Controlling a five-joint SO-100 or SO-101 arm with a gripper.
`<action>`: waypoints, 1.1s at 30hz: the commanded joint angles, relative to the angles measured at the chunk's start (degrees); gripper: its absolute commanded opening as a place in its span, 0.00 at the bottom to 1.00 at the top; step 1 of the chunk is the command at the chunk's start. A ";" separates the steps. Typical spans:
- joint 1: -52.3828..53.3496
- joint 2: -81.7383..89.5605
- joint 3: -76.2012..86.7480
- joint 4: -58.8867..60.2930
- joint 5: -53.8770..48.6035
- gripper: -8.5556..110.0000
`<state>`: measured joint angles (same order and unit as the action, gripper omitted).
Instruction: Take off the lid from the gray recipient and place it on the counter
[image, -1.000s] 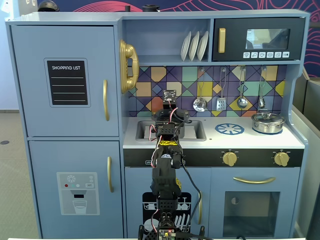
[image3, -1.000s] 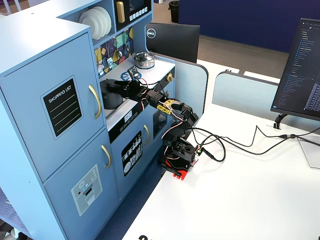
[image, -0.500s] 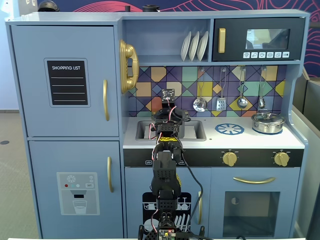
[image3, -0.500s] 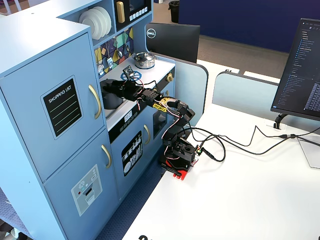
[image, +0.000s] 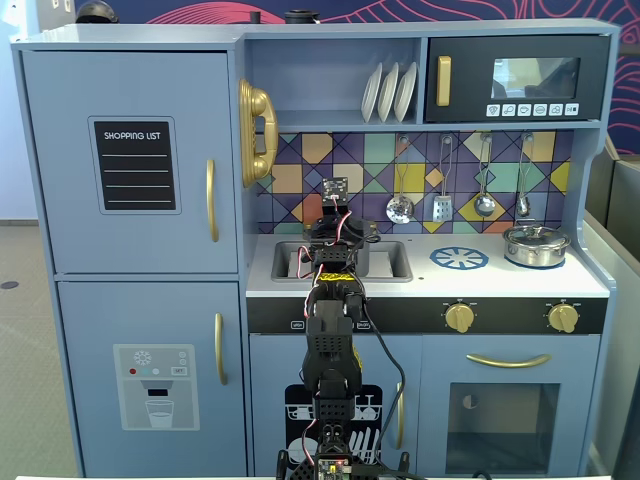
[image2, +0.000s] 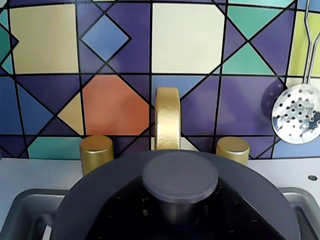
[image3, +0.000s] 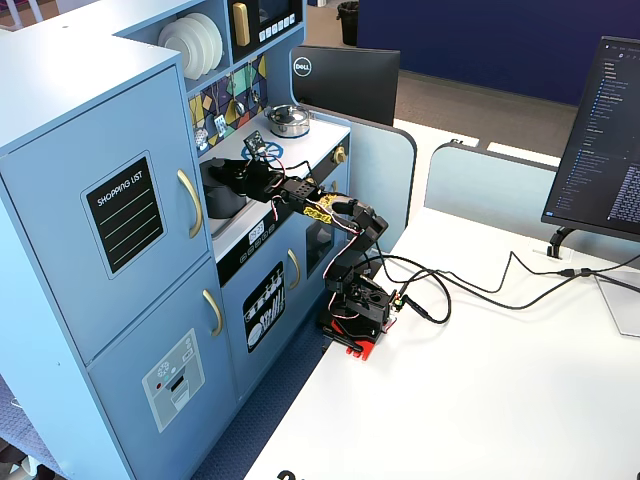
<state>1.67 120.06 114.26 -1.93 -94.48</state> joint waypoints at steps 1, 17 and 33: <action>-0.44 0.00 -5.10 -3.08 0.70 0.07; 1.58 2.64 -10.46 -2.46 -0.70 0.07; 23.20 9.40 -7.91 1.14 3.25 0.07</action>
<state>21.45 126.30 108.02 -0.88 -92.37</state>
